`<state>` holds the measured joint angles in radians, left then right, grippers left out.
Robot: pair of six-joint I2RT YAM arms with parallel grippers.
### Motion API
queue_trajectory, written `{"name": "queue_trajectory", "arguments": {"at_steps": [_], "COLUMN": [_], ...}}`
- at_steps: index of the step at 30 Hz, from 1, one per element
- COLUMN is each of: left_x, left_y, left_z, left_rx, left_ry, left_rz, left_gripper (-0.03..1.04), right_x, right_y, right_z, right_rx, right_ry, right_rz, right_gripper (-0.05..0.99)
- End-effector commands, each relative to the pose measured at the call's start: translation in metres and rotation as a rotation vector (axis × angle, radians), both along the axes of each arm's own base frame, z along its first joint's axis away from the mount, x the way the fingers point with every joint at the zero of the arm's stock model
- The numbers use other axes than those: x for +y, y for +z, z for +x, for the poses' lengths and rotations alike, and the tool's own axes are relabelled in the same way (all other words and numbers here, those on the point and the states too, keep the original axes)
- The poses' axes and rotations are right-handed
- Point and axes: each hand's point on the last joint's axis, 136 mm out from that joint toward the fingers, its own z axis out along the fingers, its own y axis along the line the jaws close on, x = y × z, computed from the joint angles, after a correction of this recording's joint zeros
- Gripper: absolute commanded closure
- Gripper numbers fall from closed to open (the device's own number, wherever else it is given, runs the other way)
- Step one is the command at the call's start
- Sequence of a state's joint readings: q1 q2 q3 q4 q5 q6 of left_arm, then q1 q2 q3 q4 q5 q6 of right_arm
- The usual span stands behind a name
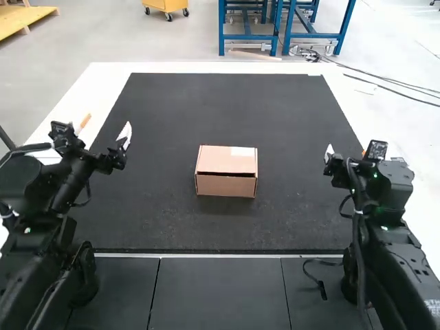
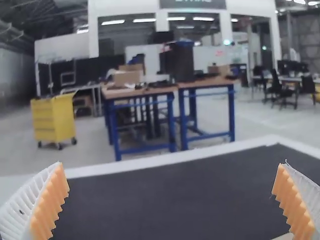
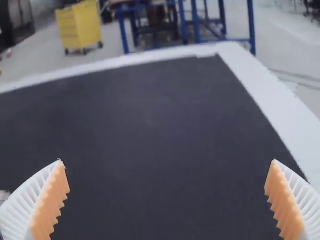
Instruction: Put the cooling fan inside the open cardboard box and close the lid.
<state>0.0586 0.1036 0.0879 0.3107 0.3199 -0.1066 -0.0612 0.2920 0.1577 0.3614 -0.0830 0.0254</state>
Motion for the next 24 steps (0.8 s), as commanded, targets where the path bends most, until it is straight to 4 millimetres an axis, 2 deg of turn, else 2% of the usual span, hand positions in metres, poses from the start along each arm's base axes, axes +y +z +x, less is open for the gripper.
{"name": "queue_trajectory", "arguments": {"at_steps": [1,4,8,12,15,17,19,24], "left_x": [-0.009,-0.009,-0.007,-0.006,-0.006,-0.006,-0.007,0.004], "left_y": [-0.002,-0.016,-0.033,-0.067,-0.085,-0.087,-0.088,-0.091], "left_z": [-0.012,-0.007,-0.002,0.005,0.006,0.006,0.006,0.009], "left_rx": [-0.048,-0.018,0.050,0.195,0.267,0.268,0.268,0.273], "left_ry": [-0.055,-0.057,-0.048,-0.038,-0.034,-0.032,-0.033,0.046], "left_rz": [-0.006,-0.008,-0.022,-0.029,-0.018,0.013,0.028,0.039], "left_gripper": [0.05,0.05,0.05,0.05,0.05,0.05,0.05,0.05], "right_x": [0.008,0.003,0.001,0.003,0.008,-0.003,-0.004,-0.014], "right_y": [-0.016,-0.020,-0.023,-0.035,-0.045,-0.053,-0.060,-0.062], "right_z": [-0.006,-0.010,-0.013,-0.012,-0.012,-0.012,-0.013,-0.013], "right_rx": [-0.022,-0.087,-0.081,-0.028,0.010,0.043,0.075,0.080], "right_ry": [0.036,0.005,-0.004,0.002,0.024,-0.039,-0.049,-0.106], "right_rz": [-0.024,-0.041,-0.074,-0.086,-0.086,-0.077,-0.031,-0.014], "right_gripper": [0.05,0.05,0.05,0.02,0.02,0.02,0.02,0.02]}}
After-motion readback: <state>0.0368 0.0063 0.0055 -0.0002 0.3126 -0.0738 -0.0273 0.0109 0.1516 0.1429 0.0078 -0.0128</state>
